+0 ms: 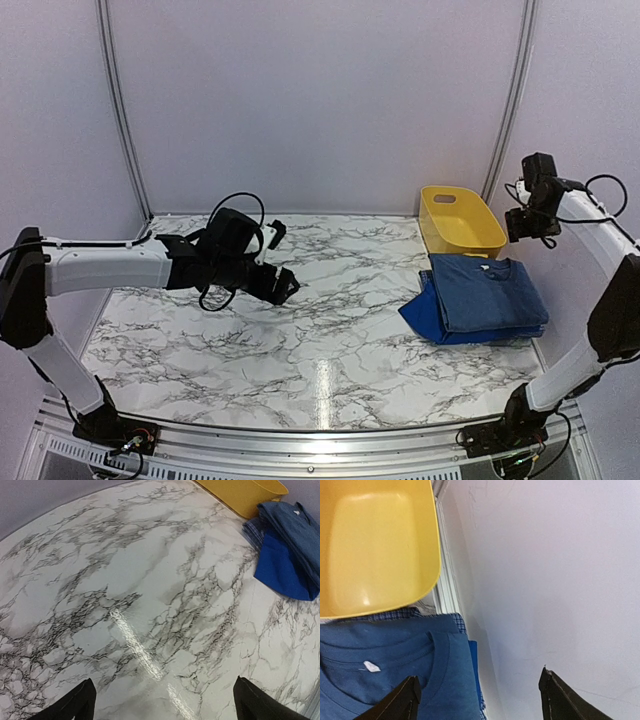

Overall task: Fold and stack the mixed laundry pile
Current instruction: Reset both arms

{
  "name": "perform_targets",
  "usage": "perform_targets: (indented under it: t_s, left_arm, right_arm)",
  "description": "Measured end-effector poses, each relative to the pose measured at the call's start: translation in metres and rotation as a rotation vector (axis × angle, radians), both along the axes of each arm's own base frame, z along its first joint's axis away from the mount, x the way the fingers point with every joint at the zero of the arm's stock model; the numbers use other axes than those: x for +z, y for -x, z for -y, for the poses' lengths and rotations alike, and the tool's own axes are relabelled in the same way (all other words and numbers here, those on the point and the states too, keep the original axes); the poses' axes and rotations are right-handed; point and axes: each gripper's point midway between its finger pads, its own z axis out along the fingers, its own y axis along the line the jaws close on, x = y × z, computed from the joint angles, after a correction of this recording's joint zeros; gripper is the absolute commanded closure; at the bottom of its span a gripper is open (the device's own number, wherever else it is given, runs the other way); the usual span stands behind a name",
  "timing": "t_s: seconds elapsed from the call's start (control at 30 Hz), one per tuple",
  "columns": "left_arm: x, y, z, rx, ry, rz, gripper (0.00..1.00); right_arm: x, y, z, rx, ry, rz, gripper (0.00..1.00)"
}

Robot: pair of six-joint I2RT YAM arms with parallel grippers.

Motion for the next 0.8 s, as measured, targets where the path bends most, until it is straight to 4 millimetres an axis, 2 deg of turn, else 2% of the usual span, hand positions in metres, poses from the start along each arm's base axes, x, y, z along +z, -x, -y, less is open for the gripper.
perform_targets:
  t_s: [0.1, 0.17, 0.27, 0.43, 0.57, 0.63, 0.7, 0.8]
  left_arm:
    - [0.011, -0.026, -0.028, 0.144, 0.030, -0.022, 0.01]
    - [0.021, -0.043, -0.045, 0.221, 0.052, -0.046, 0.01]
    - [0.042, -0.070, -0.071, 0.305, 0.101, -0.066, 0.01]
    - [0.080, -0.093, -0.124, 0.429, 0.132, -0.056, 0.01]
    - [0.113, -0.092, -0.164, 0.504, 0.139, -0.022, 0.01]
    - [0.125, -0.083, -0.180, 0.534, 0.132, -0.010, 0.01]
    - [0.132, -0.075, -0.191, 0.554, 0.127, -0.002, 0.01]
    - [0.134, -0.058, -0.203, 0.576, 0.116, -0.004, 0.01]
  right_arm:
    - [0.020, -0.010, -0.016, 0.044, -0.101, 0.064, 0.15]
    - [0.032, -0.016, -0.029, 0.083, -0.174, 0.109, 0.03]
    - [0.049, -0.023, -0.055, 0.171, -0.307, 0.172, 0.01]
    - [0.070, -0.027, -0.099, 0.309, -0.529, 0.257, 0.01]
    - [0.088, -0.032, -0.139, 0.424, -0.664, 0.322, 0.02]
    - [0.091, -0.032, -0.172, 0.507, -0.718, 0.329, 0.02]
    - [0.087, -0.029, -0.205, 0.583, -0.763, 0.314, 0.02]
    - [0.068, -0.018, -0.254, 0.678, -0.818, 0.259, 0.02]
